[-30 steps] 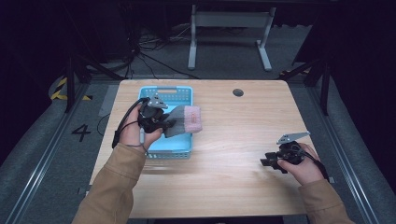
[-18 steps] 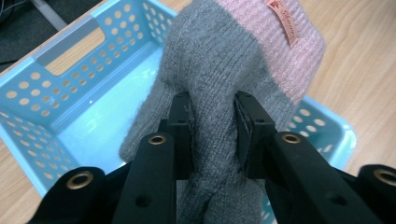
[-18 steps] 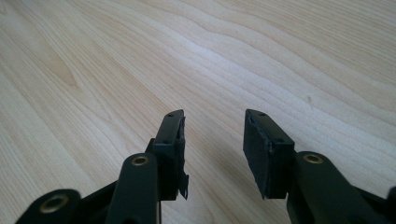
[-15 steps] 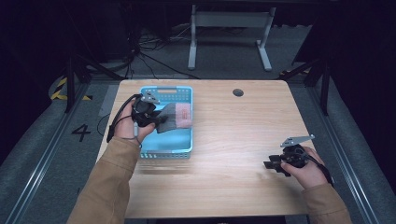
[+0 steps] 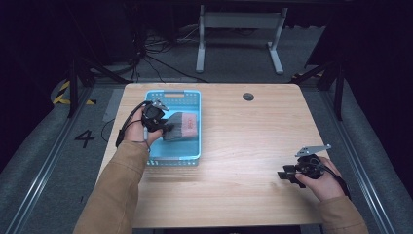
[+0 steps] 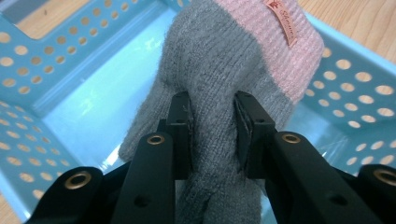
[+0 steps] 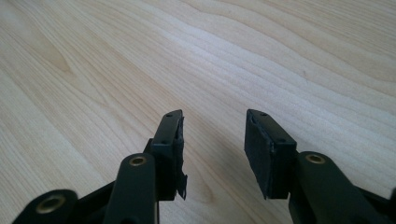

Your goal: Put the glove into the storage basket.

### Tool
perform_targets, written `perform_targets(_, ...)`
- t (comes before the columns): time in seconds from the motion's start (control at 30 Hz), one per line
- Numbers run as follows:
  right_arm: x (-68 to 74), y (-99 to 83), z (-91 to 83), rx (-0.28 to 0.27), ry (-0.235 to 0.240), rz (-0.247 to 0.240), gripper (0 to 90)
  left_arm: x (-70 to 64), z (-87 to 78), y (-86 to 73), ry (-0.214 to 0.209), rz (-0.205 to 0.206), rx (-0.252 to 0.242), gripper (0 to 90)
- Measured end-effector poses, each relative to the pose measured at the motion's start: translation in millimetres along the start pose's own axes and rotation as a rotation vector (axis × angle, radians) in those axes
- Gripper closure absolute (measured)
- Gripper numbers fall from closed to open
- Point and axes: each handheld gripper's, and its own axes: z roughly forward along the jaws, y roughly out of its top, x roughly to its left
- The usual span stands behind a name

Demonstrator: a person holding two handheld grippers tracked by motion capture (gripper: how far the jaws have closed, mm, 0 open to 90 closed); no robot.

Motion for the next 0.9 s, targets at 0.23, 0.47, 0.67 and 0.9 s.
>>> perform_targets(0.23,0.2,-1.6,-1.1,-0.003,-0.004,0.003,57.4,8.2,19.8,-3.7,-0.008,0.0,0.071,70.3)
perform_targets(0.47,1.0,0.5,3.2,0.005,0.002,-0.003,57.0,8.9,37.7,-6.7,0.011,0.004,0.151,69.2)
perform_targets(0.67,3.2,7.1,8.9,0.007,0.017,-0.023,56.7,8.7,46.2,-2.5,0.018,0.003,0.166,68.6)
perform_targets(0.9,4.1,12.4,10.4,-0.005,0.026,-0.029,56.4,7.7,59.0,1.6,0.054,0.016,0.201,66.6)
